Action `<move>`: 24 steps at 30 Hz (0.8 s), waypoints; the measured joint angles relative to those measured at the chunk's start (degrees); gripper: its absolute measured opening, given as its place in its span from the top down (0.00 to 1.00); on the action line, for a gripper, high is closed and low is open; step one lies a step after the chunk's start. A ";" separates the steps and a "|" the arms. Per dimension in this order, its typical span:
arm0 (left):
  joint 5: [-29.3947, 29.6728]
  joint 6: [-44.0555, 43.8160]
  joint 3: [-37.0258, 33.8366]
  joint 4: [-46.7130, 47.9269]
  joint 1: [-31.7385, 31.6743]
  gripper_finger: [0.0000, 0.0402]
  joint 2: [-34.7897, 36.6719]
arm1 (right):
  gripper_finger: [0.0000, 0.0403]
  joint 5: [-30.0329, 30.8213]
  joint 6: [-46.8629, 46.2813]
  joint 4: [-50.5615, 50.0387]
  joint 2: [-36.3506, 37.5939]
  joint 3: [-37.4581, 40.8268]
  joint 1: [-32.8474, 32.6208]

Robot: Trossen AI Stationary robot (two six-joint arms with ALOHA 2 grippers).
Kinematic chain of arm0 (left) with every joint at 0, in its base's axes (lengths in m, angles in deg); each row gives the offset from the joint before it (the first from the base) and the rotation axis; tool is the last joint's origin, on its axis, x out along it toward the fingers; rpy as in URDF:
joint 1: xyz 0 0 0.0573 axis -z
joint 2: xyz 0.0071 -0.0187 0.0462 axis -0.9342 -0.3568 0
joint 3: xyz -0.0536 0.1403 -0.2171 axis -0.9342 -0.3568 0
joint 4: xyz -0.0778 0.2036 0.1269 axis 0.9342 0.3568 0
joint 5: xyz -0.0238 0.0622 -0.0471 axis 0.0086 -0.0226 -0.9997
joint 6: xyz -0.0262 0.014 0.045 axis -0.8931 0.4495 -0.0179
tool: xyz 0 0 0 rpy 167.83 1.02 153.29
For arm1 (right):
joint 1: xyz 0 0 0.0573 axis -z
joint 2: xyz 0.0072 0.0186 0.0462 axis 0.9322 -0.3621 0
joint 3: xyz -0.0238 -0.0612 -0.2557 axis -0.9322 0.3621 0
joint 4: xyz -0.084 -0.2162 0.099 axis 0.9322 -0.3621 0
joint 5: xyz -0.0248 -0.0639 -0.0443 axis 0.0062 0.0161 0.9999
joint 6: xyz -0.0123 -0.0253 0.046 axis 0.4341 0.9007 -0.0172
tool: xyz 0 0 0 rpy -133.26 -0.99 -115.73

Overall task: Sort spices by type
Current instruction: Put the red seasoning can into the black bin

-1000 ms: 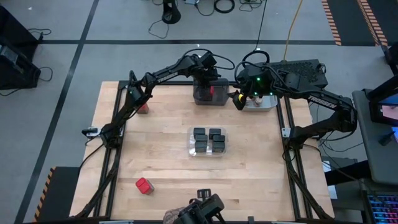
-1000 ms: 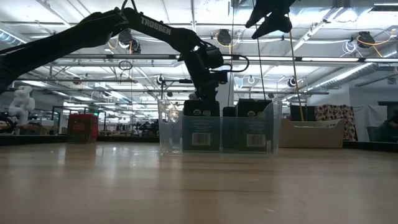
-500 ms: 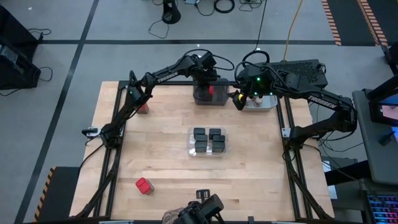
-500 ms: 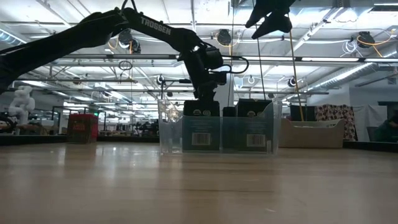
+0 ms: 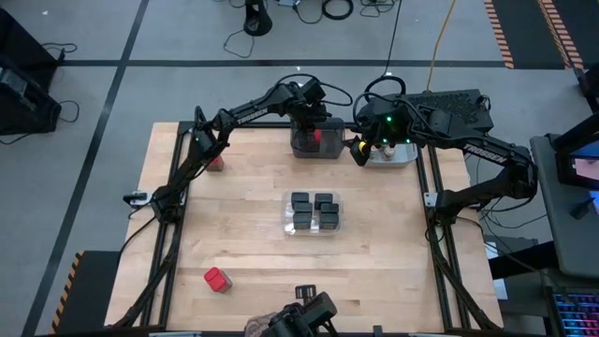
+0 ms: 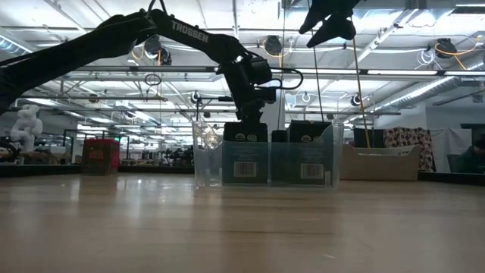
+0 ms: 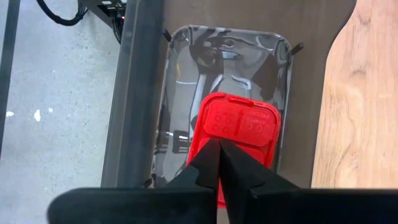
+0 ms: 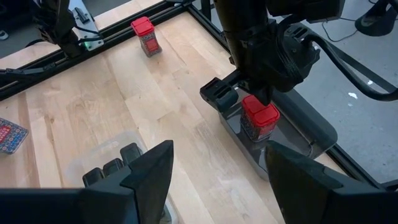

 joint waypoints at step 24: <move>0.27 -1.05 0.26 6.10 -0.37 0.98 -0.96 | 0.42 -0.02 0.08 -1.55 0.00 0.00 -0.37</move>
